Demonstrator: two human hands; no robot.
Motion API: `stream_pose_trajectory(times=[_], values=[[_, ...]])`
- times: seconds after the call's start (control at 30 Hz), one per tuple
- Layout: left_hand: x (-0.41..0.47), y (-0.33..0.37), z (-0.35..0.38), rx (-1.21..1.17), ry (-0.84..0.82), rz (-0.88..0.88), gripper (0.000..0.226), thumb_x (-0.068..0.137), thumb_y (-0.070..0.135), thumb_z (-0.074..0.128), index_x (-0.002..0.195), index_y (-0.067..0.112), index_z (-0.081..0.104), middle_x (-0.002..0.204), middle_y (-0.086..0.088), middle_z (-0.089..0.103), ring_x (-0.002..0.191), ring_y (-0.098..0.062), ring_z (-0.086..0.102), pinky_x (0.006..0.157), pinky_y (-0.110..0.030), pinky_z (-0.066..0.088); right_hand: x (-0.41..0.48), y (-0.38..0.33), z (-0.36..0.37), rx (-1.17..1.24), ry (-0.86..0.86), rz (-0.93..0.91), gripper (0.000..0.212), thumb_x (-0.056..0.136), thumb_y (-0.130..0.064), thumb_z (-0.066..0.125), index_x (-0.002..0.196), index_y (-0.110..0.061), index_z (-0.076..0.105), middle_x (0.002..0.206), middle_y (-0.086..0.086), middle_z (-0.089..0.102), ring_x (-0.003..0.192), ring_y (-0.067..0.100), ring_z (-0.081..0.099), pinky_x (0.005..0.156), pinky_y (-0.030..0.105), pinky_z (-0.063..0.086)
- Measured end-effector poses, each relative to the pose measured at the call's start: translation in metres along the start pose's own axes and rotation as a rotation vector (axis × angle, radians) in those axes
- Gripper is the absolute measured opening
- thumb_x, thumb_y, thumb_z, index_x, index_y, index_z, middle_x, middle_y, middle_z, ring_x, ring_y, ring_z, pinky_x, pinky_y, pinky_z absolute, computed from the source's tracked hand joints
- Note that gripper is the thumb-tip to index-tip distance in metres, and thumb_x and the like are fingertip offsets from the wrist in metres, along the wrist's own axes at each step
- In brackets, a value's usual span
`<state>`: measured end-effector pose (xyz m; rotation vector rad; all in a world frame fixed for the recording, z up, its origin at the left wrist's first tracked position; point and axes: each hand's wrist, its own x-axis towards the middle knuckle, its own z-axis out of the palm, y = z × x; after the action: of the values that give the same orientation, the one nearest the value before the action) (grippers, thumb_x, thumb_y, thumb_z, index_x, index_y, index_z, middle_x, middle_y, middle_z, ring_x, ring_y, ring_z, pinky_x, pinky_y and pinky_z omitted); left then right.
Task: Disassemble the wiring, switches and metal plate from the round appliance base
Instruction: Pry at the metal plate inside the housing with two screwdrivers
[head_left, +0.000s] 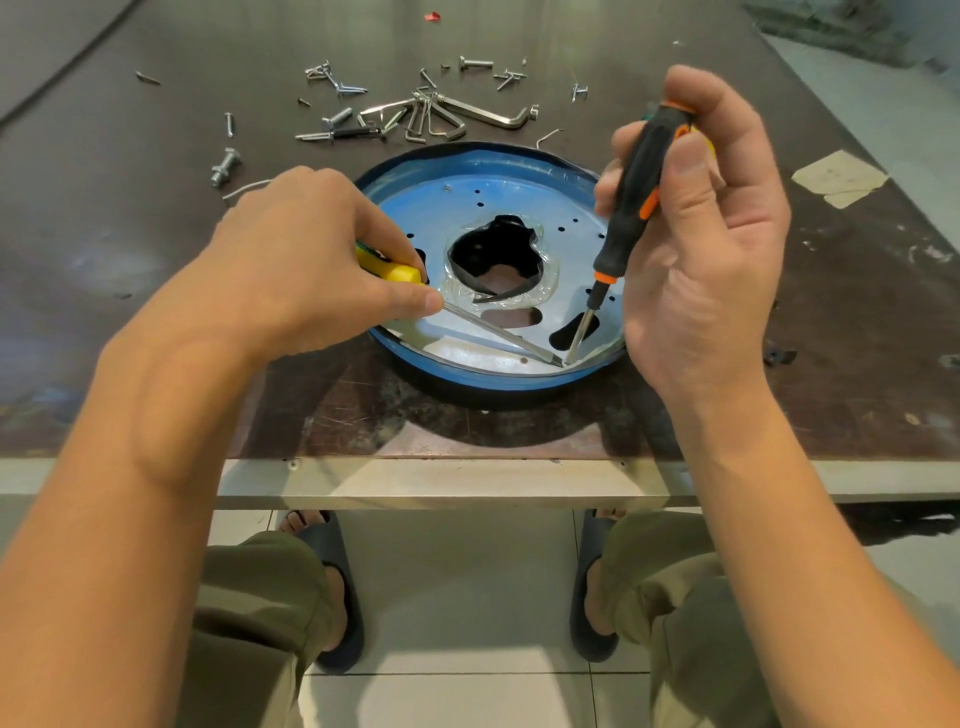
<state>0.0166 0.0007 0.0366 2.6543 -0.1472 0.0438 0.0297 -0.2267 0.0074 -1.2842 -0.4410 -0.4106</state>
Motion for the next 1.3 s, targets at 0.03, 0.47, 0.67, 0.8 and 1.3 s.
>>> stream_pose_trajectory(times=[0.03, 0.47, 0.67, 0.8, 1.3], values=[[0.0001, -0.0003, 0.0002, 0.000, 0.001, 0.001, 0.034, 0.066, 0.063, 0.073, 0.090, 0.039, 0.077, 0.095, 0.008, 0.071, 0.093, -0.024, 0.060, 0.085, -0.046, 0.054, -0.0002, -0.0003, -0.0007, 0.014, -0.002, 0.014, 0.023, 0.108, -0.001, 0.037, 0.127, 0.000, 0.049, 0.102, 0.016, 0.057, 0.084, 0.028, 0.056, 0.082, 0.039, 0.049], [-0.0009, 0.0017, -0.0004, -0.005, 0.002, -0.020, 0.032, 0.066, 0.061, 0.075, 0.090, 0.039, 0.077, 0.094, 0.008, 0.071, 0.092, -0.025, 0.061, 0.087, -0.045, 0.053, -0.0001, -0.0009, -0.0022, 0.062, -0.033, 0.019, 0.029, 0.111, -0.002, 0.026, 0.131, 0.003, 0.046, 0.101, 0.017, 0.063, 0.084, 0.024, 0.064, 0.085, 0.039, 0.052], [-0.0005, 0.0013, -0.0004, 0.001, 0.006, -0.017, 0.032, 0.067, 0.060, 0.076, 0.091, 0.039, 0.077, 0.095, 0.007, 0.072, 0.093, -0.025, 0.061, 0.086, -0.046, 0.054, -0.0008, -0.0044, 0.0051, -0.002, -0.039, -0.014, 0.032, 0.100, -0.025, 0.059, 0.125, -0.006, 0.050, 0.093, 0.006, 0.051, 0.086, 0.028, 0.051, 0.079, 0.043, 0.046], [-0.0002, 0.0006, 0.0008, 0.007, 0.005, -0.010, 0.033, 0.067, 0.061, 0.074, 0.091, 0.039, 0.077, 0.094, 0.008, 0.072, 0.092, -0.024, 0.061, 0.085, -0.046, 0.054, -0.0005, 0.0008, -0.0012, -0.026, -0.060, -0.025, 0.028, 0.110, 0.000, 0.032, 0.135, 0.004, 0.042, 0.102, 0.015, 0.058, 0.082, 0.023, 0.060, 0.082, 0.037, 0.050], [0.0003, 0.0006, -0.0001, 0.003, 0.000, -0.010, 0.034, 0.067, 0.061, 0.074, 0.093, 0.040, 0.078, 0.098, 0.009, 0.071, 0.095, -0.023, 0.059, 0.086, -0.047, 0.053, -0.0014, -0.0004, -0.0013, -0.021, -0.083, -0.014, 0.031, 0.111, -0.003, 0.030, 0.138, 0.003, 0.044, 0.106, 0.019, 0.063, 0.081, 0.025, 0.063, 0.082, 0.036, 0.052]])
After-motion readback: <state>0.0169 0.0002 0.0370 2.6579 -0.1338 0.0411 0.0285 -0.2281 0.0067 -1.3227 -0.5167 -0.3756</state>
